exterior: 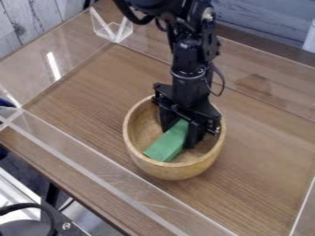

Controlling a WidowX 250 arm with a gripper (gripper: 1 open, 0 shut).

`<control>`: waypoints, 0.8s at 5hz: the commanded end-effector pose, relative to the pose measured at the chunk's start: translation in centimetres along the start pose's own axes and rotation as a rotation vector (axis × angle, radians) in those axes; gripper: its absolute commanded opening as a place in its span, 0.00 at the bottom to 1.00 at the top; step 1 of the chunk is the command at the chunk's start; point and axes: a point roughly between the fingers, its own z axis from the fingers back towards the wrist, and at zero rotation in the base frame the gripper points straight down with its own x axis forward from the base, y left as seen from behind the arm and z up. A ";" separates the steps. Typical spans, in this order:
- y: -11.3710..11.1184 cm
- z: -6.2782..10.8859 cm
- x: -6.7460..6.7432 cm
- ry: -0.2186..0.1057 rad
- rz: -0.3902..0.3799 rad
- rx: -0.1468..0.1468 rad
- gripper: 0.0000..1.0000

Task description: Remove the green block from inside the brown bowl and put it on the table

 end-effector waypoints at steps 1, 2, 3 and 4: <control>-0.2 0.4 0.5 0.008 0.011 0.021 0.00; -0.2 1.5 0.7 0.005 0.016 0.016 0.00; -0.2 2.4 0.9 0.003 0.020 0.011 0.00; -0.5 3.2 0.9 -0.012 0.012 0.029 0.00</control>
